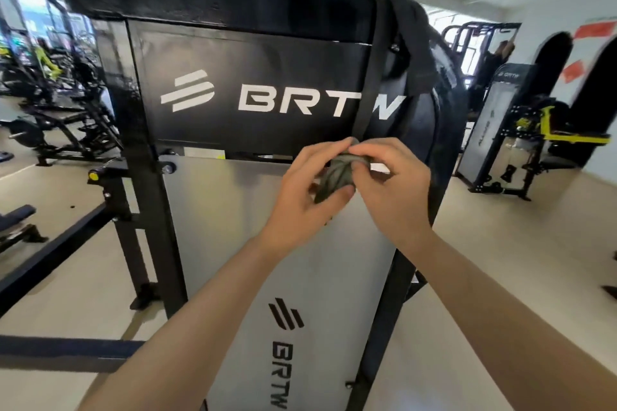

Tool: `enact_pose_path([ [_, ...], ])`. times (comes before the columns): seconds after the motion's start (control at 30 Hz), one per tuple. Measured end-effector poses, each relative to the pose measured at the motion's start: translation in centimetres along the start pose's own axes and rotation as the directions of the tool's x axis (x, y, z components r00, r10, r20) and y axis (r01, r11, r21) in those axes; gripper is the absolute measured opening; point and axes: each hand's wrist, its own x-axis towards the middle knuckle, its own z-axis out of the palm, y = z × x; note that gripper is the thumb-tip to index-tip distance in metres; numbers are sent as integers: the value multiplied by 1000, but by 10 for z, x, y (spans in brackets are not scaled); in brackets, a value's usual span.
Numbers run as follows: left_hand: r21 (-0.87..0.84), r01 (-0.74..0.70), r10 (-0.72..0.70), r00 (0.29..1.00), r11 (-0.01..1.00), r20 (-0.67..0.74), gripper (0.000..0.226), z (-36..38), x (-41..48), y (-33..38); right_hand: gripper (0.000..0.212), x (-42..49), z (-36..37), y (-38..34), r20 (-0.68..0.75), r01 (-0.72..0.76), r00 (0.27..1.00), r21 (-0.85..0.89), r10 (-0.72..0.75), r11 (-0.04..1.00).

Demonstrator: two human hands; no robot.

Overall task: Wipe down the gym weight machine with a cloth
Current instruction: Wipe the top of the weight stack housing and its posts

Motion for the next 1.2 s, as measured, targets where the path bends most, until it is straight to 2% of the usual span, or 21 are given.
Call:
enact_pose_path([
  [0.1, 3, 40, -39, 991, 999, -131, 39, -27, 0, -7, 27, 7, 20, -11, 140, -103, 987, 192, 76, 976],
  [0.17, 72, 65, -45, 966, 995, -253, 27, -48, 3, -13, 36, 9, 32, -15, 167, -85, 985, 207, 51, 975],
  [0.23, 220, 88, 5, 921, 972, -390, 22, -68, 9, -15, 42, 11, 43, -13, 174, 52, 983, 34, -58, 998],
  [0.33, 375, 149, 85, 837, 915, -540, 30, -88, 22, -17, 47, 13, 55, -4, 252, 195, 959, -265, -127, 944],
  [0.4, 390, 163, 79, 841, 906, -535, 40, -90, 30, -20, 52, 11, 57, 0, 247, 205, 963, -415, -108, 886],
  [0.5, 464, 85, 143, 889, 882, -434, 43, -84, 38, -28, 59, 12, 49, 4, 159, 164, 983, -550, -90, 819],
  [0.67, 564, -115, 263, 946, 818, -188, 41, -53, 48, -31, 59, 29, 33, 16, 75, 126, 992, -575, -102, 809],
  [0.73, 620, -204, 300, 952, 758, -54, 40, -43, 50, -32, 59, 31, 32, 19, 68, 131, 991, -573, -112, 809],
  [0.8, 686, -235, 337, 942, 688, -15, 36, -48, 55, -35, 58, 30, 35, 21, 76, 148, 989, -584, -127, 798],
  [0.9, 769, -130, 375, 914, 626, -151, 33, -73, 64, -35, 57, 30, 39, 26, 76, 148, 989, -601, -128, 786],
  [1.03, 725, 117, 310, 849, 679, -428, 35, -125, 70, -40, 57, 33, 49, 22, 13, 79, 996, -597, -89, 799],
  [1.2, 682, 173, 262, 835, 711, -484, 37, -166, 71, -50, 59, 34, 69, 14, -46, 28, 997, -587, -67, 809],
])
